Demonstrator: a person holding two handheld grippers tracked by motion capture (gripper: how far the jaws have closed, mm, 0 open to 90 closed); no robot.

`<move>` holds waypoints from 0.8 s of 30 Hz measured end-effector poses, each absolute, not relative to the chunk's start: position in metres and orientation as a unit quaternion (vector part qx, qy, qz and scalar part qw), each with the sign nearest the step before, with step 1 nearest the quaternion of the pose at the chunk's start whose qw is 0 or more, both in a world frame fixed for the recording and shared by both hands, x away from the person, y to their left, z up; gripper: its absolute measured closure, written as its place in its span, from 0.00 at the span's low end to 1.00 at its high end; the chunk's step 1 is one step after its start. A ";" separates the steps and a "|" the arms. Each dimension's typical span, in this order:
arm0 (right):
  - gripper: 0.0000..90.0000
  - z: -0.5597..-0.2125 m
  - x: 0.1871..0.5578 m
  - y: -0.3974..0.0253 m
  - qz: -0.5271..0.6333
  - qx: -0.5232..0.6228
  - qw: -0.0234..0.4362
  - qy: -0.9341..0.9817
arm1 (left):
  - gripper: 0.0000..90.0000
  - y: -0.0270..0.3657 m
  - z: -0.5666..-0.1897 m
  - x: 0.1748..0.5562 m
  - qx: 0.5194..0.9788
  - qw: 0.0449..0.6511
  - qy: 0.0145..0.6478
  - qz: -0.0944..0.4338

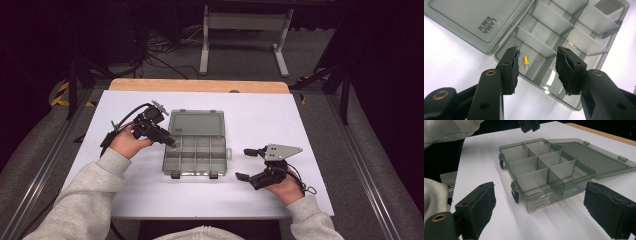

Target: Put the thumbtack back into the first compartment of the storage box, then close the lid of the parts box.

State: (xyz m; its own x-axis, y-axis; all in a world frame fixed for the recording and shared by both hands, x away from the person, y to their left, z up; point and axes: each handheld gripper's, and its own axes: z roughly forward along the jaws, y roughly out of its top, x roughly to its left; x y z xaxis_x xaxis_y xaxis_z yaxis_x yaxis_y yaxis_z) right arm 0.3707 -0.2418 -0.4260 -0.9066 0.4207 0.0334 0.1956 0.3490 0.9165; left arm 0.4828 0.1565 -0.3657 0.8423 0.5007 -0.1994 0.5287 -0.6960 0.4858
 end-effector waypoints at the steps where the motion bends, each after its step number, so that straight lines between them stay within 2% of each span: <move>1: 0.12 -0.425 0.372 -0.241 0.537 0.191 0.107 0.815 | 0.59 0.159 -0.364 0.481 0.917 0.279 0.283 -0.025; 10: 0.16 -0.411 0.384 -0.232 0.524 0.204 0.122 0.818 | 0.52 0.190 -0.358 0.468 0.886 0.343 0.310 -0.024; 17: 0.25 -0.401 0.399 -0.226 0.513 0.214 0.118 0.823 | 0.48 0.204 -0.356 0.453 0.876 0.372 0.307 -0.011; 24: 0.31 -0.390 0.414 -0.219 0.495 0.219 0.122 0.832 | 0.33 0.212 -0.362 0.448 0.869 0.377 0.321 0.004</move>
State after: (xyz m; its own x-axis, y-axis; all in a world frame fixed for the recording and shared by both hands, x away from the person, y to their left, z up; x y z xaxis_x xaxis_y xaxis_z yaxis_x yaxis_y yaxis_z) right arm 0.4139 -0.2189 -0.3899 -0.8745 0.4849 0.0128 0.2422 0.4137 0.8776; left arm 0.4475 0.2116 -0.3620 0.7938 0.5608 -0.2352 0.5548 -0.5095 0.6578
